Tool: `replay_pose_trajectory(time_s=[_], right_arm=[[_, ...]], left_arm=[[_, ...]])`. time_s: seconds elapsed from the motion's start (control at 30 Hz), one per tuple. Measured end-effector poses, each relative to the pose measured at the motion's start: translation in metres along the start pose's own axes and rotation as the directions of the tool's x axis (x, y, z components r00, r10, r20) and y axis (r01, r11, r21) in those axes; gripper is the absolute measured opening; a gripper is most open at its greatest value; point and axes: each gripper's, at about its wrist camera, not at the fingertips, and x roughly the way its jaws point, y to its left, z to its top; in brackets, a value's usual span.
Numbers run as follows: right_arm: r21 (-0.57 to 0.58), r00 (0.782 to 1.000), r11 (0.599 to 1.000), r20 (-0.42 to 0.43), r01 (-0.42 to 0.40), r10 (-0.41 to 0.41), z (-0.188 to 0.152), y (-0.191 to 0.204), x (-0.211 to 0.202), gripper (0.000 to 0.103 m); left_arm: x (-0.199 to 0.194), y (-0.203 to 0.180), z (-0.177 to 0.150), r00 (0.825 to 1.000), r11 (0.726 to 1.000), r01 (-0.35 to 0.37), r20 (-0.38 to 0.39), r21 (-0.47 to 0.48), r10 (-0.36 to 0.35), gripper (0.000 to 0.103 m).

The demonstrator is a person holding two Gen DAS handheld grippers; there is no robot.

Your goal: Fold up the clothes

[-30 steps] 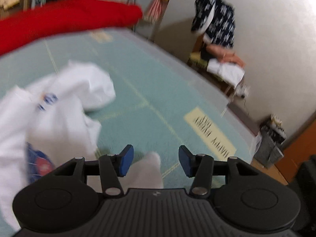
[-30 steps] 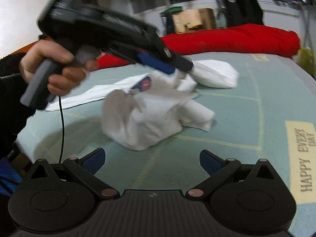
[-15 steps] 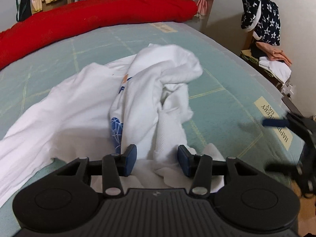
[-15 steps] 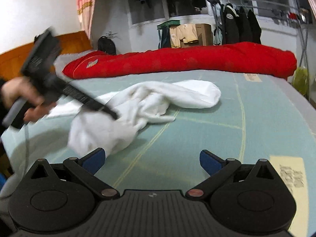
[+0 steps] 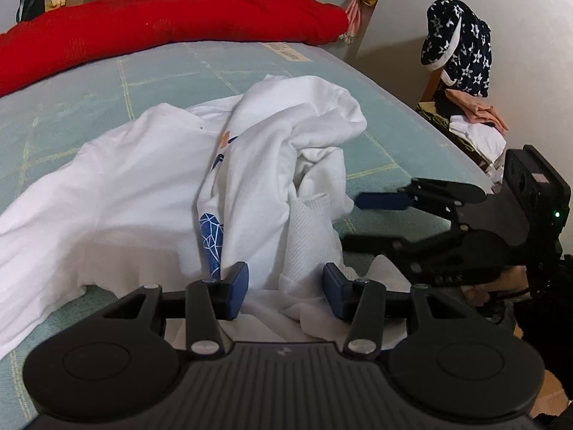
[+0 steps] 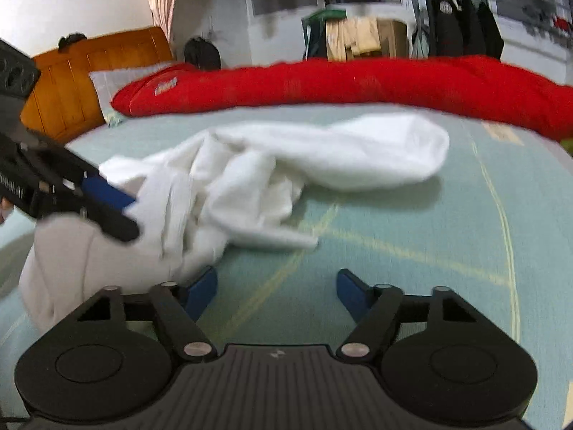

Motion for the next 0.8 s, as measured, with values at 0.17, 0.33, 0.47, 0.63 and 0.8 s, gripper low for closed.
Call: replay_pose_trajectory(time_s=[0.17,0.33,0.47,0.63,0.8], right_arm=[[-0.104,1.0,0.995,0.023,0.009,-0.006,0.015,0.013,0.015,0.056],[-0.232,0.999,0.971,0.012,0.053,-0.052,0.022,0.034,0.019,0.017],[-0.248,0.993,0.962,0.034,0.117,-0.112,0.023,0.036,0.001,0.014],[-0.195,0.977,0.958,0.066,0.21,-0.2,0.027,0.013,-0.042,0.012],[-0.09,0.943,0.939,0.063,0.332,-0.327,0.03,-0.028,-0.079,0.012]], left_arm=[[0.002,0.001,0.0,1.0,1.0,0.003,0.0,-0.017,-0.003,0.049],[-0.008,-0.009,0.0,1.0,1.0,0.007,0.018,-0.002,-0.007,0.048],[-0.023,-0.022,0.0,0.999,0.999,0.024,0.039,0.031,-0.025,0.053],[-0.028,-0.037,-0.001,0.999,0.998,0.015,0.037,0.068,-0.017,0.058],[-0.028,-0.044,0.0,0.999,0.998,0.011,0.036,0.062,-0.013,0.059]])
